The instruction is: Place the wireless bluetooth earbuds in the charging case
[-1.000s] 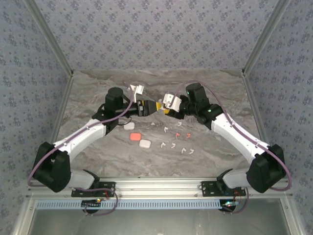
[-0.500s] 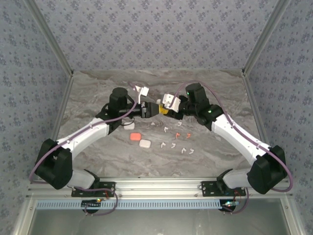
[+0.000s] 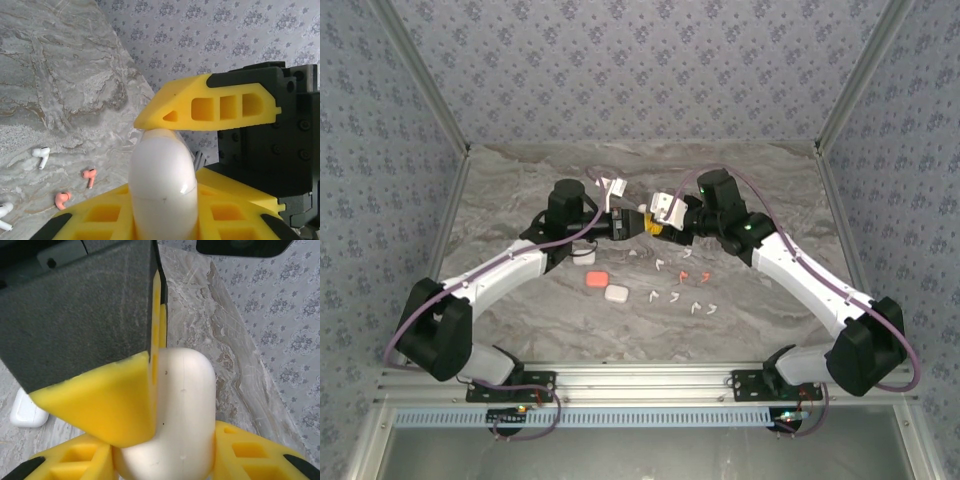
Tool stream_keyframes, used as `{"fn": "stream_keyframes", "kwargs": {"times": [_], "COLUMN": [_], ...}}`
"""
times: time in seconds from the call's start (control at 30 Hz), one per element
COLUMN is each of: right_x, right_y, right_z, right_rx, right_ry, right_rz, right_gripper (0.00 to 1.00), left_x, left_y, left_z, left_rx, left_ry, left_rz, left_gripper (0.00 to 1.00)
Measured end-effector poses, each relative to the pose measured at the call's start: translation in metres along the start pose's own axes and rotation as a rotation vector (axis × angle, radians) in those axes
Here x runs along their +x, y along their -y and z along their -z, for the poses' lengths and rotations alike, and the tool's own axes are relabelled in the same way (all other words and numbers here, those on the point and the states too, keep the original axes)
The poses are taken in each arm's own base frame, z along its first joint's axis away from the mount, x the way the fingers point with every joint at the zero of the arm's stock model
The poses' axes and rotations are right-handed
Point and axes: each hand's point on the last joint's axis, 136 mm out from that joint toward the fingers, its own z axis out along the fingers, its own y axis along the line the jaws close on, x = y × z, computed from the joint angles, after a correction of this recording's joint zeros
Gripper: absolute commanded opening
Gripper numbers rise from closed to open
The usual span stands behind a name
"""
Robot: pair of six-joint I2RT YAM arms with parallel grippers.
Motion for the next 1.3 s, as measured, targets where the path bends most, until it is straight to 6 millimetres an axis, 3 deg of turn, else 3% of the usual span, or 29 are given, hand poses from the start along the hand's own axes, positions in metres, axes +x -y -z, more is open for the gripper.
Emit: {"fn": "stream_keyframes", "kwargs": {"times": [0.2, 0.33, 0.5, 0.63, 0.87, 1.03, 1.3], "right_x": [0.001, -0.001, -0.002, 0.004, 0.012, 0.003, 0.007], "right_y": [-0.002, 0.003, 0.014, 0.021, 0.031, 0.036, 0.029], "right_z": [0.003, 0.021, 0.061, 0.075, 0.078, 0.078, 0.062], "right_rx": [-0.011, 0.024, 0.115, 0.152, 0.164, 0.156, 0.116], "right_ry": [-0.006, 0.027, 0.171, 0.261, 0.345, 0.392, 0.368], "right_rz": [-0.039, -0.127, -0.313, -0.475, -0.694, -0.722, -0.744], "right_gripper": [0.79, 1.00, 1.00, 1.00, 1.00, 1.00, 1.00], "left_x": [-0.005, -0.009, -0.002, 0.001, -0.004, 0.000, -0.003], "left_y": [0.001, -0.002, -0.007, -0.006, 0.008, 0.013, 0.025], "left_z": [0.000, 0.001, 0.002, 0.001, 0.000, -0.003, -0.005], "left_rx": [0.000, -0.008, -0.033, -0.036, -0.008, 0.003, 0.028], "left_ry": [0.028, 0.078, 0.136, 0.169, 0.209, 0.198, 0.201], "left_rz": [-0.022, -0.072, -0.191, -0.289, -0.441, -0.500, -0.561], "left_gripper": [0.14, 0.11, 0.03, 0.02, 0.00, 0.00, 0.00]}}
